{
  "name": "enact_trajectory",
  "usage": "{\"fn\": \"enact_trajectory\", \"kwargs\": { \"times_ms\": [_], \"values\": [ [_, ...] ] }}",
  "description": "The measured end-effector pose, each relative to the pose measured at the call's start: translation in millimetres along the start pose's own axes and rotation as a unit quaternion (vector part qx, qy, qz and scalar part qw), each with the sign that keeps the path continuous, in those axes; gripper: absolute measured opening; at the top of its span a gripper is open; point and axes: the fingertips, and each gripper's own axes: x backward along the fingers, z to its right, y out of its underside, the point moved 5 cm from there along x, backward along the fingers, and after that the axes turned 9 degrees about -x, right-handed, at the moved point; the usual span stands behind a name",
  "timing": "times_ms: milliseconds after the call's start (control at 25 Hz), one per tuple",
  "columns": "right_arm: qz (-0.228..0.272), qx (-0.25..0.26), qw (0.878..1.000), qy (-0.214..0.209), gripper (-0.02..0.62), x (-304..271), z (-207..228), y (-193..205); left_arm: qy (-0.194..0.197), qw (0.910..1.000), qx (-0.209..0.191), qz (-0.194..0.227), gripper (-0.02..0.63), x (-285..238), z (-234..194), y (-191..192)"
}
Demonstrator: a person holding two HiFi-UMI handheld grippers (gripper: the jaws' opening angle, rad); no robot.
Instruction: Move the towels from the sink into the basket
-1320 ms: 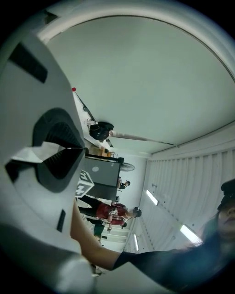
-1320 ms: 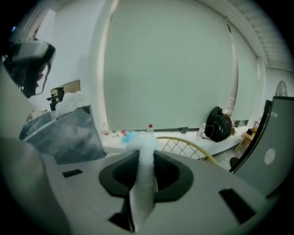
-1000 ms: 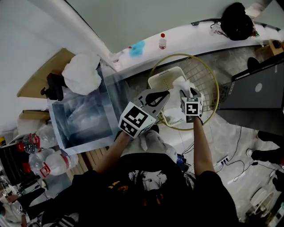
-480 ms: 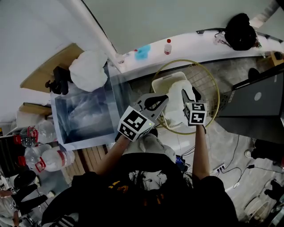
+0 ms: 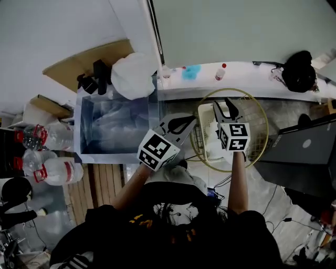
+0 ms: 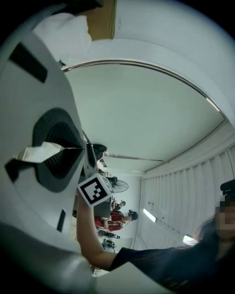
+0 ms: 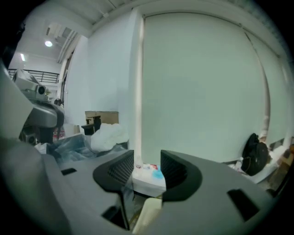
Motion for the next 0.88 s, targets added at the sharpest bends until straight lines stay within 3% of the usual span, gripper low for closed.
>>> {"fn": "enact_trajectory", "kwargs": {
  "times_ms": [520, 880],
  "values": [
    [0.029, 0.065, 0.990, -0.125, 0.193, -101, -188, -68, -0.122, 0.9924, 0.017, 0.004, 0.008, 152, -100, 33],
    [-0.037, 0.151, 0.969, -0.191, 0.262, -179, -304, -50, -0.181, 0.9825, 0.045, 0.002, 0.008, 233, -166, 71]
  ]
}}
